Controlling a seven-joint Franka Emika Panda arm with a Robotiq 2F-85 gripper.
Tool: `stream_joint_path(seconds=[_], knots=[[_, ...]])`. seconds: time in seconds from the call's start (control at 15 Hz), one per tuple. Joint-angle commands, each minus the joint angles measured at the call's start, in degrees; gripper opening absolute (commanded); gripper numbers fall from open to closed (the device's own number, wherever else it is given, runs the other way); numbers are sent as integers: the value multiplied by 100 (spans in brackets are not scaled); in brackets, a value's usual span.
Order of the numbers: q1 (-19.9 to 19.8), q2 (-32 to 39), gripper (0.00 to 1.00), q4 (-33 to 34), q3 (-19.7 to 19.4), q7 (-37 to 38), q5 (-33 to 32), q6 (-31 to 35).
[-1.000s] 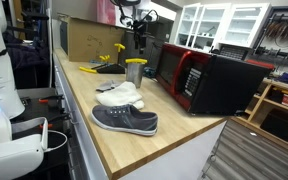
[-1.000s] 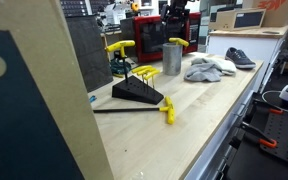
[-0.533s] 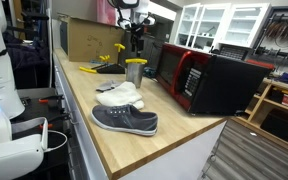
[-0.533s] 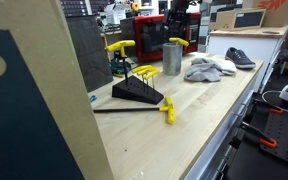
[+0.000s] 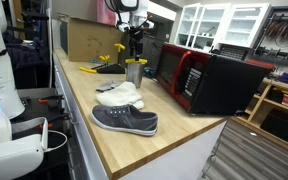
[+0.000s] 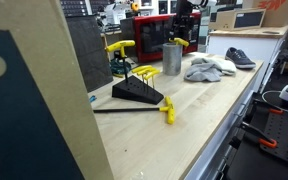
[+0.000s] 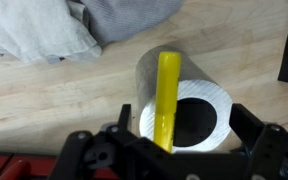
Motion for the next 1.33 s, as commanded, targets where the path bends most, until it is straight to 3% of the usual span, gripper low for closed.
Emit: stream_joint_path(seconds=[0.0,0.47,0.53,0.6,1.0,1.27], knots=[[-14,-25,100,-7,9,121,-253,5],[-15,169,100,107,2,177,-345,69],[-17,176,75,108,-2,216,-361,62],[-18,181,74,105,-5,243,-382,64],[-29,126,27,85,-17,343,-484,77],[-41,27,2,69,-13,343,-609,106]])
